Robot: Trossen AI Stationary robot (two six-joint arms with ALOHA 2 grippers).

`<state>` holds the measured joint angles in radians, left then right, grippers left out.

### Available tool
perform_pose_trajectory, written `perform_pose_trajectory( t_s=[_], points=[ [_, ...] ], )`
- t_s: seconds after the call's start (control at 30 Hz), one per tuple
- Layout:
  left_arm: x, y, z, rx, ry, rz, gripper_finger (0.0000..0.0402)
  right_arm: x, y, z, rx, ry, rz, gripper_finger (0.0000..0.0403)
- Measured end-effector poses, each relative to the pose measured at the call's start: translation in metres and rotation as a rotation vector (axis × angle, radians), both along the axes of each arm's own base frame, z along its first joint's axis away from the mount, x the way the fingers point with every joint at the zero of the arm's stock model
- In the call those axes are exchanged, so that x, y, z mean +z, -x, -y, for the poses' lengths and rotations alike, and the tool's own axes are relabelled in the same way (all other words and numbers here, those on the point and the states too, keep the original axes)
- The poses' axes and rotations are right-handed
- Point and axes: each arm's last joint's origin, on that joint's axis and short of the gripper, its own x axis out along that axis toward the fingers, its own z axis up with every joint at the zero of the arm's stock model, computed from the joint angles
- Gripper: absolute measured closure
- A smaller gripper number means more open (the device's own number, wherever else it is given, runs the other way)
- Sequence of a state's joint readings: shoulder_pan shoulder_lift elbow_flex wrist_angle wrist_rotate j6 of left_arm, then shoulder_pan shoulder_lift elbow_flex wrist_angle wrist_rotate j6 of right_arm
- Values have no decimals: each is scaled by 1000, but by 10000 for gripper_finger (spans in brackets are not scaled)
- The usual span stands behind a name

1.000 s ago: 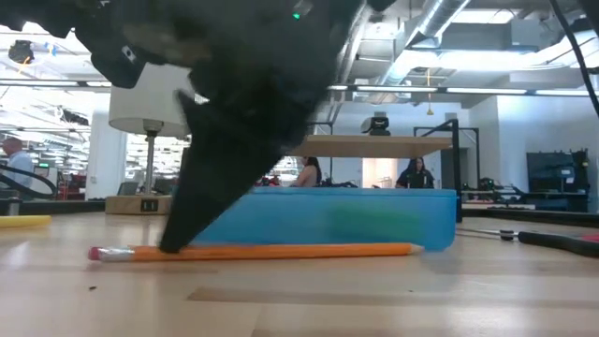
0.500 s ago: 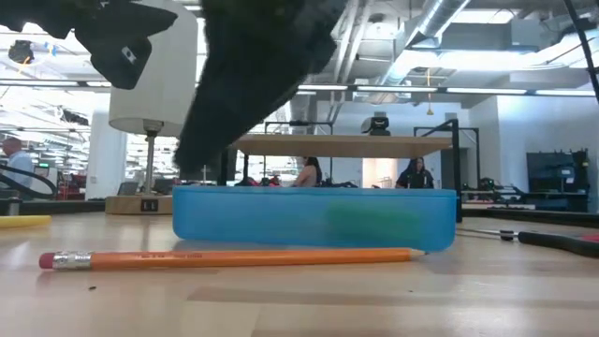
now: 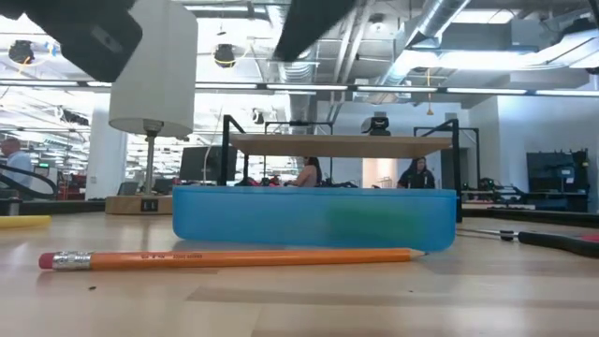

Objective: Pack school essentials
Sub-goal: Put the orange pencil into the blue supply box

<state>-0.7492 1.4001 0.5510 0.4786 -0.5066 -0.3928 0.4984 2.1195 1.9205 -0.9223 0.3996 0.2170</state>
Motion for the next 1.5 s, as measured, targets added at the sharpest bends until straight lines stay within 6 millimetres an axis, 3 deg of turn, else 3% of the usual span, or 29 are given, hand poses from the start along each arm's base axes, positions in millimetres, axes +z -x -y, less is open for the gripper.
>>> perform_pose_trajectory(
  t_s=[0.13,0.23,0.47,0.63,0.77,1.13,1.5],
  points=[
    [-13,-21,24,0,-85,-117,318,18,22,4,-24,-9,37,402],
    [-24,-32,34,28,-108,-223,311,18,42,11,-63,-22,69,401],
    [-36,-42,42,107,-89,-347,266,12,94,18,-77,-189,244,399],
    [-51,-44,41,135,-66,-408,237,2,120,17,-70,-252,337,392],
    [-63,-46,43,144,-55,-425,231,-1,128,14,-78,-270,353,386],
    [-88,-53,51,140,-45,-443,232,0,128,9,-81,-275,389,385],
    [-96,-49,48,165,-72,-514,317,0,127,11,-87,-272,389,385]
  ],
)
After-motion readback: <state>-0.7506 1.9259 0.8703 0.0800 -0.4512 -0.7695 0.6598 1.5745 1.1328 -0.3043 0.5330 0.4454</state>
